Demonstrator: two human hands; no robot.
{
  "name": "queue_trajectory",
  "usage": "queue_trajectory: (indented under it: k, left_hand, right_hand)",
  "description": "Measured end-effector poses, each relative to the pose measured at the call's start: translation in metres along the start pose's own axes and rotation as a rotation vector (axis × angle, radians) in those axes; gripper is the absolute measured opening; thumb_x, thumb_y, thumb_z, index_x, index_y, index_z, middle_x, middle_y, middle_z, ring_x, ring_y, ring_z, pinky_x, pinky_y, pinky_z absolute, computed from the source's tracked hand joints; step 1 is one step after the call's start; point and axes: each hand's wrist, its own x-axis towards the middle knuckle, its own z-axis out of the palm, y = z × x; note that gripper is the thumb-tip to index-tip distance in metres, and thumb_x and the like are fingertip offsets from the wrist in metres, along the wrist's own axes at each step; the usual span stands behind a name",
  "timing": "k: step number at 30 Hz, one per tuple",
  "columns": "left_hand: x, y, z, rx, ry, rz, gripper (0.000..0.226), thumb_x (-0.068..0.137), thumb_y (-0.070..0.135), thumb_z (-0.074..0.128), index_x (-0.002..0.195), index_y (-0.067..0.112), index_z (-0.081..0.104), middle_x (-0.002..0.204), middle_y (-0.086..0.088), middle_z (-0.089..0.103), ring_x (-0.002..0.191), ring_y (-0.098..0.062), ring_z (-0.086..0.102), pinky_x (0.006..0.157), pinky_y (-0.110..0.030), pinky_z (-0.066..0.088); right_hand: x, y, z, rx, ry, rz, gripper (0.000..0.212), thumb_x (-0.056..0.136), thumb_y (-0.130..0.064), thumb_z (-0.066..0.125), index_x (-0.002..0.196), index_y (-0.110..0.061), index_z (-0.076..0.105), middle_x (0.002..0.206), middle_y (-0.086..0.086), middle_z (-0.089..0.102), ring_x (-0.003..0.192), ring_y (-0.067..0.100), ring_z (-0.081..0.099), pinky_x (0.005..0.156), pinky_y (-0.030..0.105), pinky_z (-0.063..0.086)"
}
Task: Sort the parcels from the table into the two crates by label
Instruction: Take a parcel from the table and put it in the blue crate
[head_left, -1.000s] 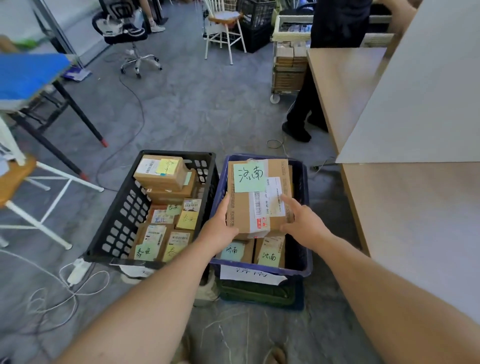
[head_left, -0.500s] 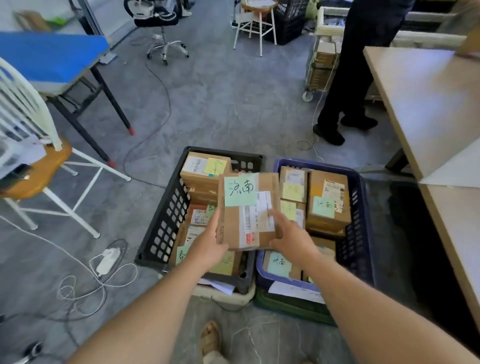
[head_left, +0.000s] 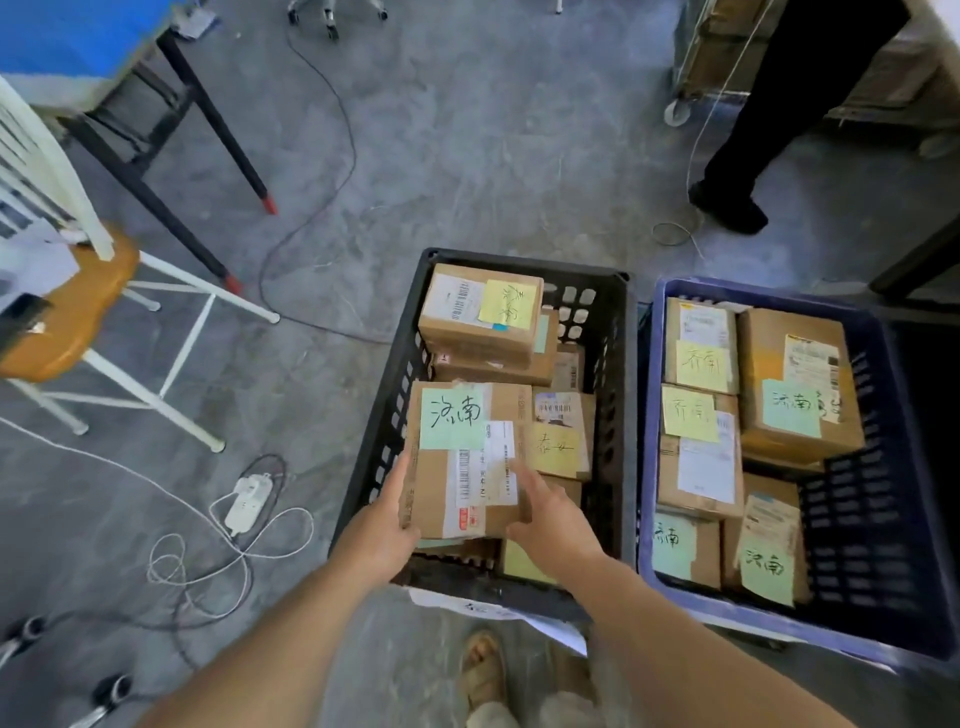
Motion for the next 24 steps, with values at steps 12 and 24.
queue_trajectory:
  k: [12,24]
  left_hand:
    - [0.109,-0.014,0.010,-0.134,0.029,-0.019,0.077,0.101,0.010,0.043,0.148,0.054,0.000,0.139,0.000,0.052,0.100,-0.011,0.057,0.070,-0.020,0.047]
    - [0.128,-0.021,0.036,0.069,0.275,-0.013,0.074,0.096,0.000,0.041,0.156,0.031,0.010,0.157,0.001,0.030,0.130,-0.023,0.045,0.099,-0.041,0.048]
  right_hand:
    - [0.090,0.007,0.012,-0.043,0.055,0.039,0.072,0.094,-0.012,0.052,0.152,-0.038,0.016,0.136,0.003,0.043,0.109,0.021,0.056,0.088,0.039,0.055]
    - [0.101,0.008,0.022,-0.122,0.053,-0.005,0.069,0.098,-0.021,0.053,0.153,-0.034,0.014,0.142,0.004,0.039,0.113,0.021,0.056,0.083,0.030,0.054]
